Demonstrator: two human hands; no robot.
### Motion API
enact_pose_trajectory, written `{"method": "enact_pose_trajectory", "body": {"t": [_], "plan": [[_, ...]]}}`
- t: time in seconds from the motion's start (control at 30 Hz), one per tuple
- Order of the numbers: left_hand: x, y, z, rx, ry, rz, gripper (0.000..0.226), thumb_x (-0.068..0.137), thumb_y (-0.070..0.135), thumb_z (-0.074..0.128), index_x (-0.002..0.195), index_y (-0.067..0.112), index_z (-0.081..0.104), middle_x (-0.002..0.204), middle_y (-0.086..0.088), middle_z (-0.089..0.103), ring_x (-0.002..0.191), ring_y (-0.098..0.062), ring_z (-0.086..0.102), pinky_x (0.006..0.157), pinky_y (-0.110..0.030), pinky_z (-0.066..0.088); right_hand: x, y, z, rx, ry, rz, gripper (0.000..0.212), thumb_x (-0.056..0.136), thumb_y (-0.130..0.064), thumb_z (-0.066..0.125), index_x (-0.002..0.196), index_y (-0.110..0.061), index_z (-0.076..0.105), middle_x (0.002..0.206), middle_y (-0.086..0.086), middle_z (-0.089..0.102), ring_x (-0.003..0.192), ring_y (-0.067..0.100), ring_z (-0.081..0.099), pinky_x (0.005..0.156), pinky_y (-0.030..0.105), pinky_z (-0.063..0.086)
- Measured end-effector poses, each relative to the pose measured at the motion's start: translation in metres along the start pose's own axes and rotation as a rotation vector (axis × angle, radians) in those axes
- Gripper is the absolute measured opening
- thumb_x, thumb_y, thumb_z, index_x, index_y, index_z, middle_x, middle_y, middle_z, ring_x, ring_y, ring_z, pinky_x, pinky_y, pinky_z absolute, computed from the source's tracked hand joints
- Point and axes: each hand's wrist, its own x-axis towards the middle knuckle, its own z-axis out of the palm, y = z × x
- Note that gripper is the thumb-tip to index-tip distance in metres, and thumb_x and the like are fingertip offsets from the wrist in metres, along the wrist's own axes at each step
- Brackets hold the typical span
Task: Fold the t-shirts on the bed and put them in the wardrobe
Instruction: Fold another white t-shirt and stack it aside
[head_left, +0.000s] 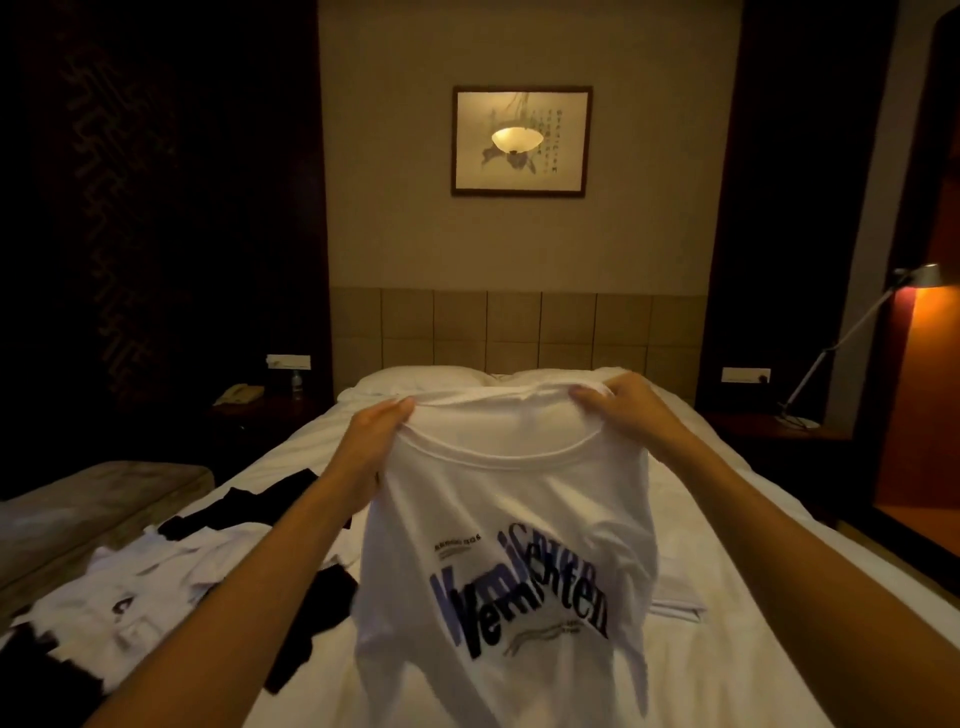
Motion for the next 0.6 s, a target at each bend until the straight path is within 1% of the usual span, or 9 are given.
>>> {"method": "enact_pose_trajectory", "body": {"t": [0.07, 0.13, 0.23, 0.3, 0.37, 0.43, 0.5, 0.57, 0.6], "plan": [[0.007, 0.011, -0.010, 0.090, -0.030, 0.037, 0.024, 0.098, 0.032, 0.056, 0.109, 0.017, 0.071, 0.105, -0.009, 0.070, 0.095, -0.024, 0.065, 0.077, -0.034, 0.051, -0.001, 0.005, -0.005, 0.031, -0.111, -0.036, 0.033, 0.086, -0.045, 0.069, 0.082, -0.013, 0.075, 0.082, 0.007, 0.071, 0.078, 0.022, 0.068, 0.074, 0.035, 0.057], [0.012, 0.020, -0.021, 0.179, -0.067, 0.068, 0.027, 0.099, 0.033, 0.053, 0.112, 0.017, 0.071, 0.106, -0.007, 0.070, 0.096, -0.021, 0.064, 0.080, -0.033, 0.050, -0.003, 0.008, -0.013, 0.067, -0.250, -0.065, 0.030, 0.083, -0.043, 0.073, 0.080, -0.013, 0.075, 0.080, 0.006, 0.072, 0.075, 0.021, 0.069, 0.071, 0.031, 0.058], [0.014, 0.032, -0.034, 0.258, -0.124, 0.096, 0.028, 0.101, 0.030, 0.049, 0.112, 0.017, 0.071, 0.098, -0.003, 0.070, 0.090, -0.014, 0.063, 0.075, -0.028, 0.049, -0.003, 0.012, -0.028, 0.151, -0.446, -0.070, 0.031, 0.083, -0.038, 0.074, 0.091, -0.007, 0.073, 0.088, 0.011, 0.072, 0.082, 0.024, 0.069, 0.076, 0.033, 0.059], [0.015, 0.036, -0.042, 0.263, -0.151, 0.098, 0.028, 0.101, 0.029, 0.049, 0.112, 0.015, 0.071, 0.097, -0.004, 0.070, 0.089, -0.016, 0.063, 0.074, -0.028, 0.051, -0.003, 0.011, -0.037, 0.227, -0.532, -0.063, 0.026, 0.085, -0.028, 0.072, 0.097, -0.005, 0.073, 0.094, 0.013, 0.071, 0.087, 0.025, 0.070, 0.076, 0.033, 0.058], [0.015, 0.039, -0.047, 0.251, -0.173, 0.091, 0.030, 0.101, 0.027, 0.050, 0.115, 0.009, 0.069, 0.095, -0.008, 0.068, 0.086, -0.019, 0.063, 0.073, -0.029, 0.051, -0.004, 0.008, -0.039, 0.346, -0.522, -0.056, 0.016, 0.086, -0.022, 0.070, 0.085, -0.007, 0.074, 0.083, 0.010, 0.070, 0.078, 0.022, 0.068, 0.069, 0.029, 0.056], [0.014, 0.043, -0.047, 0.255, -0.183, 0.101, 0.034, 0.098, 0.027, 0.054, 0.114, 0.000, 0.066, 0.092, -0.012, 0.065, 0.084, -0.024, 0.061, 0.071, -0.029, 0.051, -0.003, 0.000, -0.039, 0.471, -0.427, -0.041, 0.021, 0.089, -0.023, 0.065, 0.076, -0.008, 0.074, 0.077, 0.006, 0.067, 0.074, 0.017, 0.065, 0.065, 0.026, 0.053], [0.013, 0.048, -0.047, 0.257, -0.215, 0.118, 0.037, 0.090, 0.034, 0.063, 0.108, 0.001, 0.069, 0.088, -0.012, 0.065, 0.081, -0.026, 0.062, 0.068, -0.029, 0.053, -0.001, -0.007, -0.037, 0.560, -0.329, -0.026, 0.024, 0.095, -0.024, 0.059, 0.087, -0.005, 0.072, 0.086, 0.008, 0.068, 0.082, 0.020, 0.065, 0.070, 0.030, 0.053], [0.009, 0.052, -0.048, 0.271, -0.270, 0.103, 0.039, 0.074, 0.048, 0.076, 0.095, 0.015, 0.076, 0.085, -0.008, 0.070, 0.077, -0.022, 0.068, 0.067, -0.028, 0.057, 0.001, -0.012, -0.035, 0.603, -0.263, -0.020, 0.027, 0.099, -0.028, 0.054, 0.100, -0.006, 0.070, 0.098, 0.011, 0.067, 0.093, 0.024, 0.065, 0.076, 0.034, 0.055], [0.008, 0.054, -0.048, 0.292, -0.319, 0.080, 0.041, 0.068, 0.051, 0.081, 0.093, 0.019, 0.078, 0.086, -0.007, 0.072, 0.079, -0.021, 0.070, 0.067, -0.028, 0.059, 0.001, -0.015, -0.034, 0.600, -0.236, -0.016, 0.029, 0.100, -0.031, 0.052, 0.103, -0.008, 0.069, 0.101, 0.011, 0.067, 0.094, 0.026, 0.065, 0.078, 0.036, 0.056]]}}
